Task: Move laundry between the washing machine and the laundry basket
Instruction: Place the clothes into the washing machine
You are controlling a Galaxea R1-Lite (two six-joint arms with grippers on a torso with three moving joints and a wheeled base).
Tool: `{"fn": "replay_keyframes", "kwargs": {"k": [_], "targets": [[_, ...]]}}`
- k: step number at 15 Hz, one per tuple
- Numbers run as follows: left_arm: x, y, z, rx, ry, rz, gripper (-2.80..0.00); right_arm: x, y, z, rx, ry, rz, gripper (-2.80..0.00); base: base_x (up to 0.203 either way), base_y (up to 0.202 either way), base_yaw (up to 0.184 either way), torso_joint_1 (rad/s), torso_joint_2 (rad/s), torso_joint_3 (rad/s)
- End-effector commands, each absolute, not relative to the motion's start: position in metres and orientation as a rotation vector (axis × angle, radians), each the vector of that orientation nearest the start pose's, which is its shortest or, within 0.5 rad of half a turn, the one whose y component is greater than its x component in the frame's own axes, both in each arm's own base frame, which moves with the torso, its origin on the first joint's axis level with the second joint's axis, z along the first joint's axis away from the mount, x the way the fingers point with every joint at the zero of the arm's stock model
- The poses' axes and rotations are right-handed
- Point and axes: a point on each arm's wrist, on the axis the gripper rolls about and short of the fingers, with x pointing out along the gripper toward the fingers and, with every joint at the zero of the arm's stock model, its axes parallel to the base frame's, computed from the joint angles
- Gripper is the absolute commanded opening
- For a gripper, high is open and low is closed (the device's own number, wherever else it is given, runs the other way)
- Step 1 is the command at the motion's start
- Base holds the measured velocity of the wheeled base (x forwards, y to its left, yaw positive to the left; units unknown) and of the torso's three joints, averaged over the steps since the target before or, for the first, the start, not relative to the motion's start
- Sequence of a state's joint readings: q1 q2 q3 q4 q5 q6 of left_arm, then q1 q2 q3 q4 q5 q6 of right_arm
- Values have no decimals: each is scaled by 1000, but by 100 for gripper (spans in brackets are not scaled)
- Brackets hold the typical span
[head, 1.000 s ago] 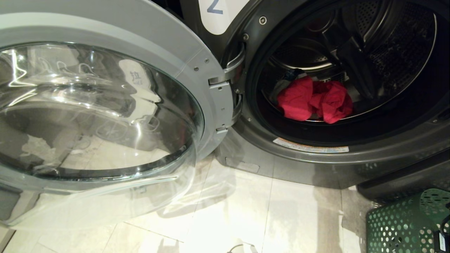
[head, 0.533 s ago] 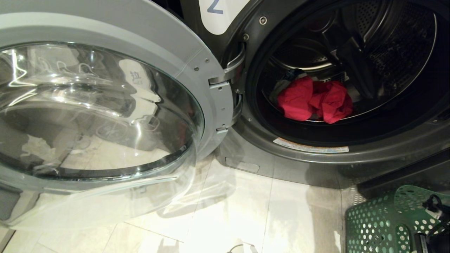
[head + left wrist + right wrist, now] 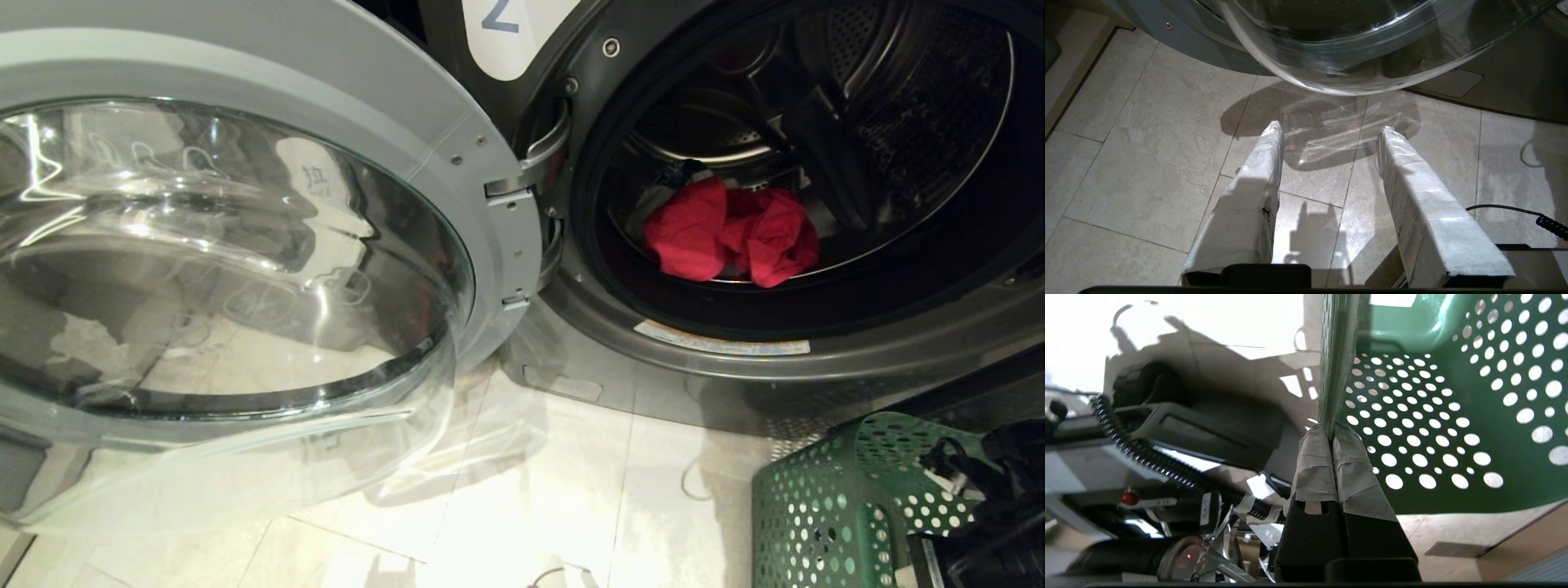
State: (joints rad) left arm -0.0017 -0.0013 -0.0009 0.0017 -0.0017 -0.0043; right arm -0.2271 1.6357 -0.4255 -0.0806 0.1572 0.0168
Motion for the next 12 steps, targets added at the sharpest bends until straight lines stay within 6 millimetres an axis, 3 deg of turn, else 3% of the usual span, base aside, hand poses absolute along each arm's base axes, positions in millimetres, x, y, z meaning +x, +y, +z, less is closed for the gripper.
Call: {"fn": "replay_keyframes", "kwargs": {"k": [1, 7, 12], "targets": [[-23, 0, 76, -5, 1, -3, -280, 191, -32, 73, 209, 1100, -36, -280, 0, 0, 0, 0, 0, 0], [-23, 0, 76, -5, 1, -3, -280, 194, -25, 74, 185, 1097, -7, -280, 0, 0, 0, 0, 0, 0], [-23, 0, 76, -5, 0, -3, -280, 208, -27, 82, 297, 1045, -74, -280, 0, 0, 0, 0, 0, 0]]}}
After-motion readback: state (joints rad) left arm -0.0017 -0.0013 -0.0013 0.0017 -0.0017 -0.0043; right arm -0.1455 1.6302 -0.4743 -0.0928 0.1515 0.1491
